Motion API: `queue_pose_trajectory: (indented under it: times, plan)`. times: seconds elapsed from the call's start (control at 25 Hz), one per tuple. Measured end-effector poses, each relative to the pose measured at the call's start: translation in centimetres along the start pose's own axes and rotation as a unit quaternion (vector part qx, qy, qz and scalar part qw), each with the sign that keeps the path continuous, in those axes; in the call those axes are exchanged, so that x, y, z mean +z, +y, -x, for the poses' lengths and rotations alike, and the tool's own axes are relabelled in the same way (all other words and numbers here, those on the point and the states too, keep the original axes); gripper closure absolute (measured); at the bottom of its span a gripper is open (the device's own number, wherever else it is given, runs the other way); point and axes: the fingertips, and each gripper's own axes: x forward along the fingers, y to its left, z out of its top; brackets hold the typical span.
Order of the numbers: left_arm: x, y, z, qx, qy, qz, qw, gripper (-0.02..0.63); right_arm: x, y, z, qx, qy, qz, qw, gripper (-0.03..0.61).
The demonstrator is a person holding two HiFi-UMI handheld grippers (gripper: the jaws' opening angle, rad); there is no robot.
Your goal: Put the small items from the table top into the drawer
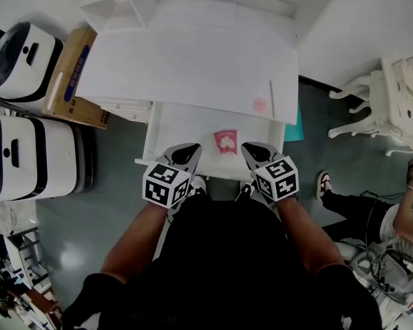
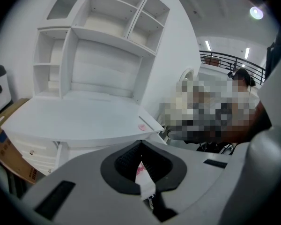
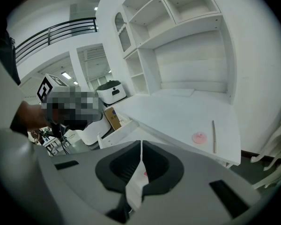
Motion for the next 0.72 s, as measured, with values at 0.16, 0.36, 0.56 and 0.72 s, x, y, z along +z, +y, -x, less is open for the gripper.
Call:
queue_pose_trajectory:
  times: [0.16,0.36,0.56,0.72]
  plan:
    - [0.4,0.1,-0.2,-0.006,-0.010,0.017,0.9998,0.604,0.1,-0.1,-0.1,-0.001,0.001,-0.001,1.000,0.546]
    - [0.5,0.7,-0.3,0.006,-0.008,0.018,0.9998,0.604,0.2,-0.3,-0.3,-0.004,0.002,-0.003,1.000,0.546]
    - [0.5,1.1,-0.4,0.014,-0.006,0.019,0.9997,0.604,-0.2,-1.0,-0.5,-0.009,0.005,-0.006,1.000,0.546]
    - [0.4,1.2,-0.5,0.017,-0.004,0.024,0.9996,0.604,-0.6,-2.3,-1.2,-0.021,0.010,-0.016,1.000,0.546]
